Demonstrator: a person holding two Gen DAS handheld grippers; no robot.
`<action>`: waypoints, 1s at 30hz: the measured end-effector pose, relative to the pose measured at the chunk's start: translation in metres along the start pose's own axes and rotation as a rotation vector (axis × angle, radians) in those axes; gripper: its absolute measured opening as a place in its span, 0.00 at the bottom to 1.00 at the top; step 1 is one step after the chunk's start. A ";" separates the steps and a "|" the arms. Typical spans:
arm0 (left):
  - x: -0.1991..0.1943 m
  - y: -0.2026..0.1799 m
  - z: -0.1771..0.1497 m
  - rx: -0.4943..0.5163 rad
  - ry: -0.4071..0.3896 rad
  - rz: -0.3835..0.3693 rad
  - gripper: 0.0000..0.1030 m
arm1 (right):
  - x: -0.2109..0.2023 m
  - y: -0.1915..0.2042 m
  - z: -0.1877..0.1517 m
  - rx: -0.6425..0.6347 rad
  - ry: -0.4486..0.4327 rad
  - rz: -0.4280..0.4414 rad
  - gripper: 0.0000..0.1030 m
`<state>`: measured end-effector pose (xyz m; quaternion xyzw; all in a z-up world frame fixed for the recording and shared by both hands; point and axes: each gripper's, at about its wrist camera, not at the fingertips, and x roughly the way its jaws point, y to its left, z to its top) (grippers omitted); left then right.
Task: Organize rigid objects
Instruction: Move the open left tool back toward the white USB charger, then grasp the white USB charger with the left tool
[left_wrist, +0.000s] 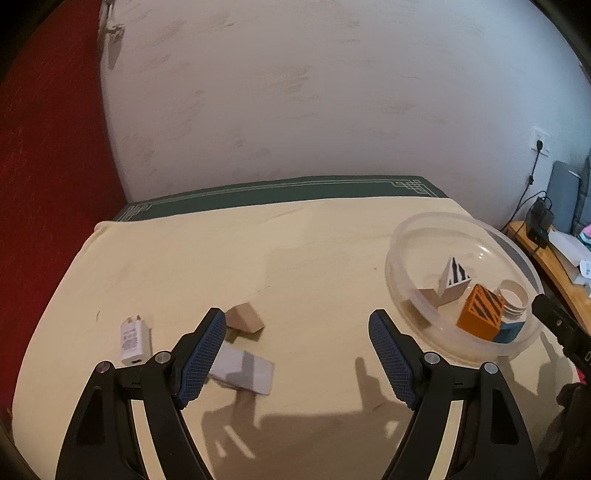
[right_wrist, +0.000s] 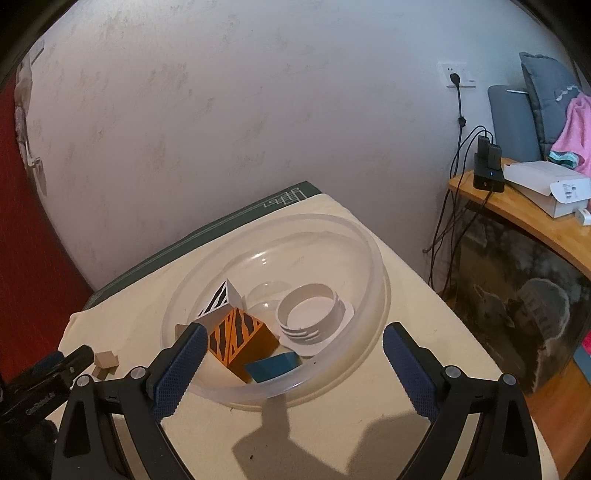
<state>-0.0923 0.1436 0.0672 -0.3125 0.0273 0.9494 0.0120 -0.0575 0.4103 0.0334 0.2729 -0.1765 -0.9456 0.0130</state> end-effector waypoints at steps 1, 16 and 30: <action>0.000 0.002 0.000 -0.005 0.001 0.002 0.78 | 0.000 0.001 0.000 -0.003 -0.002 -0.001 0.95; 0.001 0.072 -0.011 -0.138 0.030 0.089 0.78 | 0.003 0.005 -0.002 -0.016 0.004 -0.027 0.95; 0.011 0.145 -0.025 -0.297 0.069 0.200 0.78 | -0.009 0.036 -0.017 -0.106 -0.002 0.017 0.95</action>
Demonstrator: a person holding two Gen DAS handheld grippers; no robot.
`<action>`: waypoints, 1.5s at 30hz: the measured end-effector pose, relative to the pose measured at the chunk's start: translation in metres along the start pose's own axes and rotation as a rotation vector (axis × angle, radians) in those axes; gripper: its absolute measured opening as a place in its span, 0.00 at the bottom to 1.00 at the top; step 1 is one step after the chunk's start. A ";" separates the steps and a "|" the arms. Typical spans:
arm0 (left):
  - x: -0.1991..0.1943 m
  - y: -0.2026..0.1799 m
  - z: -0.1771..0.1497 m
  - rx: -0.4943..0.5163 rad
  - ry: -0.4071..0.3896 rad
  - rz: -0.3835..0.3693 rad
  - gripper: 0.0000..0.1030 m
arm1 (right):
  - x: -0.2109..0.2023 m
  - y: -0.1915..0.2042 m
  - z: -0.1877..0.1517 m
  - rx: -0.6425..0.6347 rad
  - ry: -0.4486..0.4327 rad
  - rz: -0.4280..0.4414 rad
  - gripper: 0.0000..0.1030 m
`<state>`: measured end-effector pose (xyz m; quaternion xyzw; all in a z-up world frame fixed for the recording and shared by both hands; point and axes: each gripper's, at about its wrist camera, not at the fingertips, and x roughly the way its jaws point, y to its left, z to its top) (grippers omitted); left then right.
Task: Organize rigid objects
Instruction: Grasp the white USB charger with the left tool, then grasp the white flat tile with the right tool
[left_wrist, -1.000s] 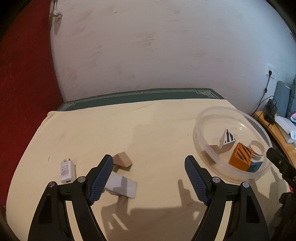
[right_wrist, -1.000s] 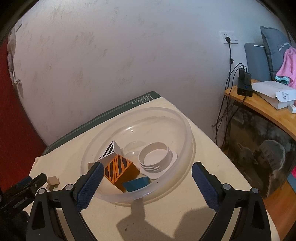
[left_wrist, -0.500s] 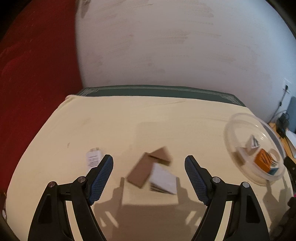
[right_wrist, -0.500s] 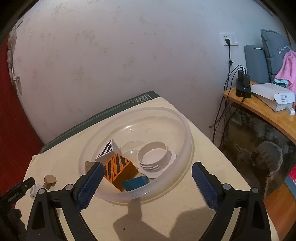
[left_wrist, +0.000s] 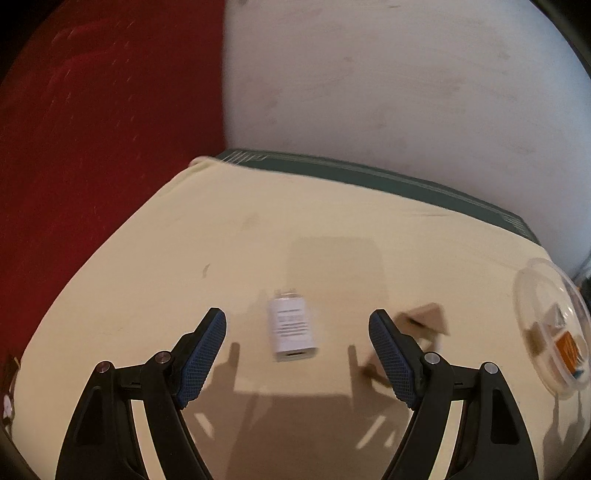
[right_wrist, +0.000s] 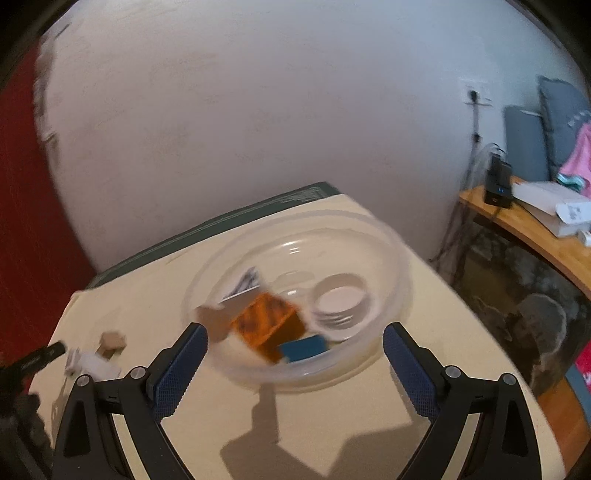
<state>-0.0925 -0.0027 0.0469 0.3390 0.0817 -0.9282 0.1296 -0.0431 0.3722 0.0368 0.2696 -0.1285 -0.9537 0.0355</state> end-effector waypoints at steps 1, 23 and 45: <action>0.001 0.003 -0.001 -0.009 0.005 0.007 0.78 | -0.001 0.006 -0.002 -0.022 0.003 0.014 0.95; 0.038 0.013 -0.001 -0.052 0.135 -0.015 0.33 | 0.007 0.056 -0.018 -0.215 0.131 0.183 0.95; 0.015 0.022 -0.002 -0.069 0.050 -0.013 0.31 | 0.064 0.186 -0.040 -0.576 0.316 0.454 0.95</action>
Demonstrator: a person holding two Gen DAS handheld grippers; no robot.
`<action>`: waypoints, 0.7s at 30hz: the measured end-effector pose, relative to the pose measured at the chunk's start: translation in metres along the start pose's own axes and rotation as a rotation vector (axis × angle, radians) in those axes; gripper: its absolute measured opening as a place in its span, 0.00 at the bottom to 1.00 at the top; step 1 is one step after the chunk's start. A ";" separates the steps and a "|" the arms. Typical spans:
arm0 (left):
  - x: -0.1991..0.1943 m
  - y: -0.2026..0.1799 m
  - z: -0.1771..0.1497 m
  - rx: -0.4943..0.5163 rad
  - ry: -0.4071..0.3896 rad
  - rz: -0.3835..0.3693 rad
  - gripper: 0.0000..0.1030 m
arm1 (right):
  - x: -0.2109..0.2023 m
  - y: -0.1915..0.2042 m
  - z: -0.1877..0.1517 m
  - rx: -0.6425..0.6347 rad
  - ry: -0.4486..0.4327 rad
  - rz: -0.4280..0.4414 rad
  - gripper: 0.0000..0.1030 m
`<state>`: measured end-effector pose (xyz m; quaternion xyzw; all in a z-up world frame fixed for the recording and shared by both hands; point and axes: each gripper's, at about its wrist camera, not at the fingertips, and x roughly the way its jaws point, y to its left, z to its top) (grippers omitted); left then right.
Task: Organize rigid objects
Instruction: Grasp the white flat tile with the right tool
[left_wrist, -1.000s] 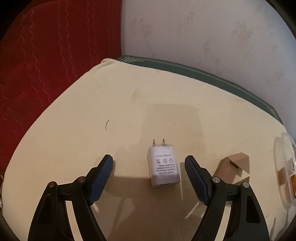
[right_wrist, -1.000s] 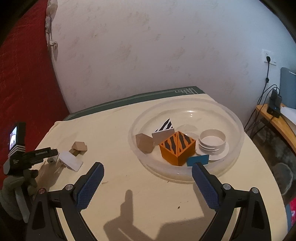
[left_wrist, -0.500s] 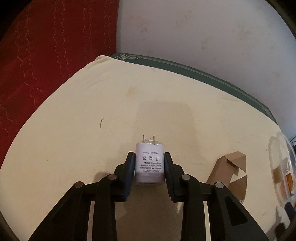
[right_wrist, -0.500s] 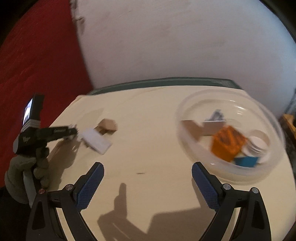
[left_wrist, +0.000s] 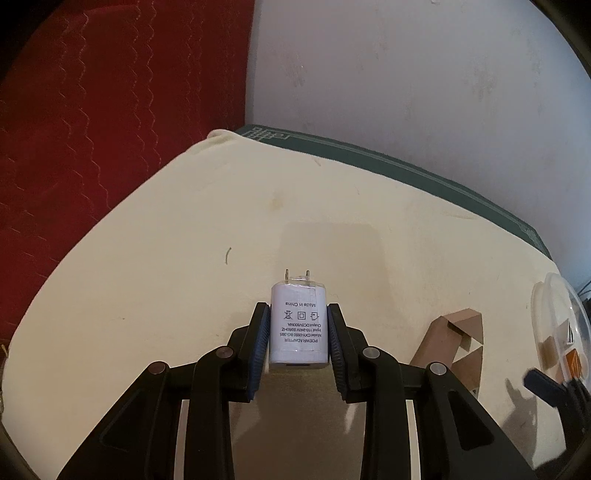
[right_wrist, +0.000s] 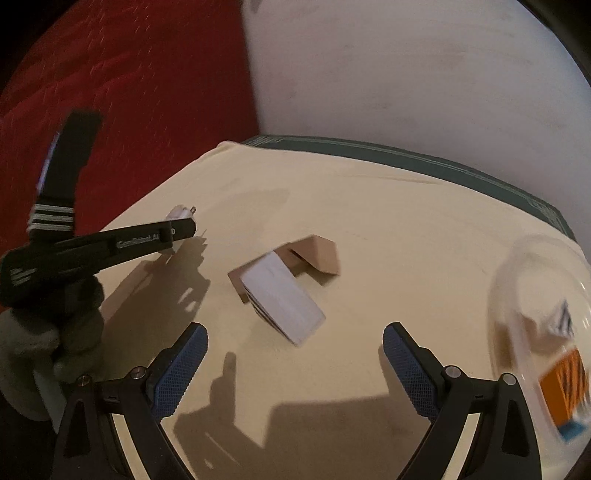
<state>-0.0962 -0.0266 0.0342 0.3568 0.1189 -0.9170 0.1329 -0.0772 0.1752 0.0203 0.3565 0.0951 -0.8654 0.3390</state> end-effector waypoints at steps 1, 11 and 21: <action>-0.001 0.000 0.000 0.000 -0.003 0.000 0.31 | 0.004 0.000 0.002 -0.011 0.007 0.004 0.94; -0.003 0.001 0.001 -0.001 -0.009 -0.001 0.31 | 0.035 0.000 0.019 -0.073 0.088 0.047 0.72; -0.001 0.002 0.003 -0.005 -0.002 0.002 0.31 | 0.030 0.005 0.013 -0.128 0.105 0.050 0.43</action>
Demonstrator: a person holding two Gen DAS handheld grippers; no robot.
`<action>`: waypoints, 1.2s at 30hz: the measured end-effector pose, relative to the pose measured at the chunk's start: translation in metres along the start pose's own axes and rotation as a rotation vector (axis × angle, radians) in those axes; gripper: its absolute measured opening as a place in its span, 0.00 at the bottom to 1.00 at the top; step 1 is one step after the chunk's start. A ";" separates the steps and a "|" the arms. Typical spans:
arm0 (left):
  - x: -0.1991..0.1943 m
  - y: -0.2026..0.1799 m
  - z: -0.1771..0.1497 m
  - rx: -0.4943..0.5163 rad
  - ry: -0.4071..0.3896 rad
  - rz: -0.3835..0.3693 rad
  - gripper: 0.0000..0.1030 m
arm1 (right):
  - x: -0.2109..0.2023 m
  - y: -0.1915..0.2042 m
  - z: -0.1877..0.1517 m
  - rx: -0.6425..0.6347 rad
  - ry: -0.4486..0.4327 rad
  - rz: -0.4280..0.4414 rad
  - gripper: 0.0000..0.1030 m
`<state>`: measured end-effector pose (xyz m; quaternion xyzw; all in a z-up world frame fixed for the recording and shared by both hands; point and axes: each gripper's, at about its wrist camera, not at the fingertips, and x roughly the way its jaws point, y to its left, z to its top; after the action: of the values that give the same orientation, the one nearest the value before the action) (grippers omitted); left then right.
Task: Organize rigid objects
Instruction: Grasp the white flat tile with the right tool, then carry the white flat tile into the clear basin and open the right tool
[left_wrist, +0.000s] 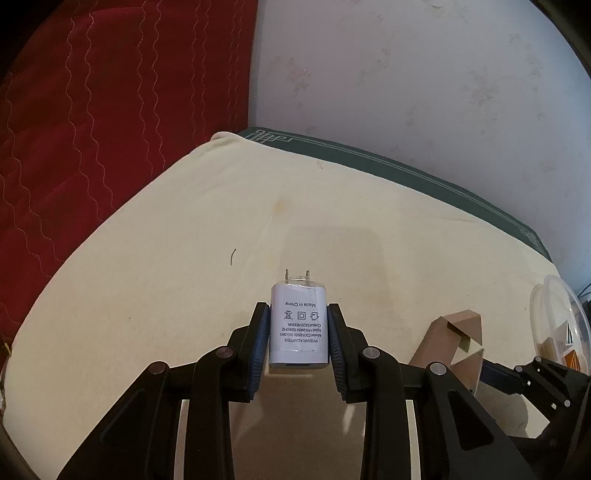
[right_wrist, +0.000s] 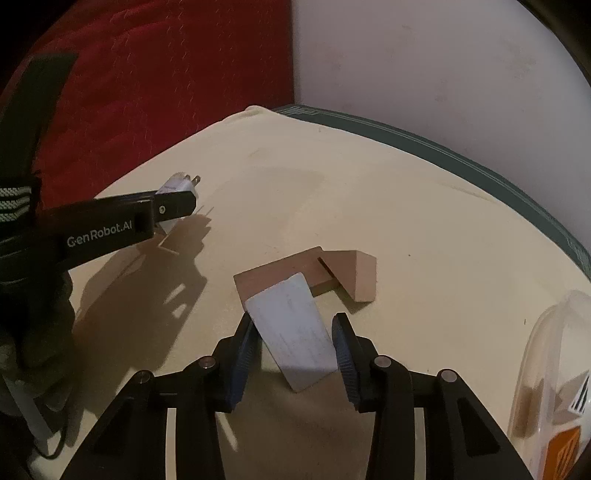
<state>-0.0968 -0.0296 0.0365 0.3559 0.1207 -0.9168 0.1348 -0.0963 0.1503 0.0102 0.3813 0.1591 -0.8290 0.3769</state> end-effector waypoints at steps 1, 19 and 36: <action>-0.001 0.000 0.000 0.000 -0.001 0.000 0.31 | -0.001 -0.001 0.000 0.014 0.000 0.001 0.43; -0.005 -0.009 -0.003 0.036 -0.021 -0.038 0.31 | -0.041 -0.017 -0.026 0.252 -0.085 -0.019 0.30; -0.015 -0.031 -0.013 0.111 -0.039 -0.084 0.31 | -0.091 -0.059 -0.033 0.462 -0.254 -0.088 0.30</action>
<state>-0.0888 0.0056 0.0413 0.3394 0.0816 -0.9338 0.0786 -0.0844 0.2537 0.0551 0.3428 -0.0663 -0.9002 0.2604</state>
